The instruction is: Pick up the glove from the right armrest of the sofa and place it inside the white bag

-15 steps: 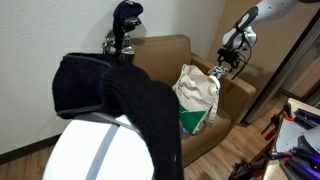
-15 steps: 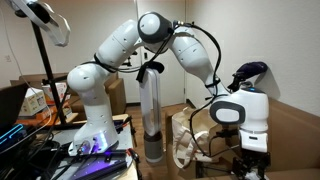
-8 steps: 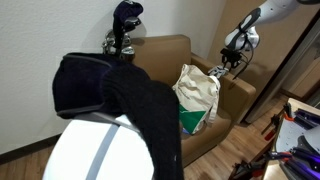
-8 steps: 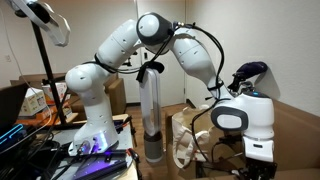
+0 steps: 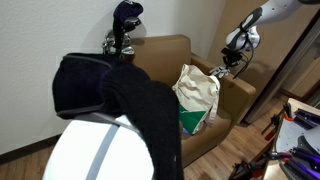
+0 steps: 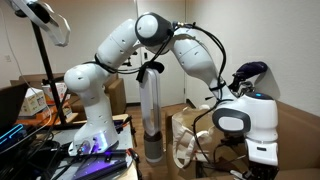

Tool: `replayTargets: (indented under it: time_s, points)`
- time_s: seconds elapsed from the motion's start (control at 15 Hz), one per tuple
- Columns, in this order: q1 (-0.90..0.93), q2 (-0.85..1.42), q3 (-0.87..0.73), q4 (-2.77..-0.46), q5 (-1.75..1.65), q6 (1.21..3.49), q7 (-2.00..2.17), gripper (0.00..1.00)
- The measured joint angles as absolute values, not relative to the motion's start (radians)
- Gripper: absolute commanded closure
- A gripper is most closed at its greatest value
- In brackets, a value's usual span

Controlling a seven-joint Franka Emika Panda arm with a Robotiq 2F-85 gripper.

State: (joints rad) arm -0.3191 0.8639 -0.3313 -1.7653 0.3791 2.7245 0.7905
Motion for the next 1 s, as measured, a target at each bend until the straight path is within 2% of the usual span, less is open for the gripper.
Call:
replayTargets:
  time_s: [0.07,0.2,0.8,1.0]
  points:
    - [-0.322,0.864,-0.330,-1.764,0.379,2.726,0.788,0.71]
    - [-0.323,0.864,-0.330,-1.763,0.379,2.737,0.782,0.60]
    - [-0.330,0.866,-0.312,-1.763,0.385,2.761,0.733,0.02]
    - [-0.353,0.866,-0.283,-1.763,0.393,2.763,0.733,0.00]
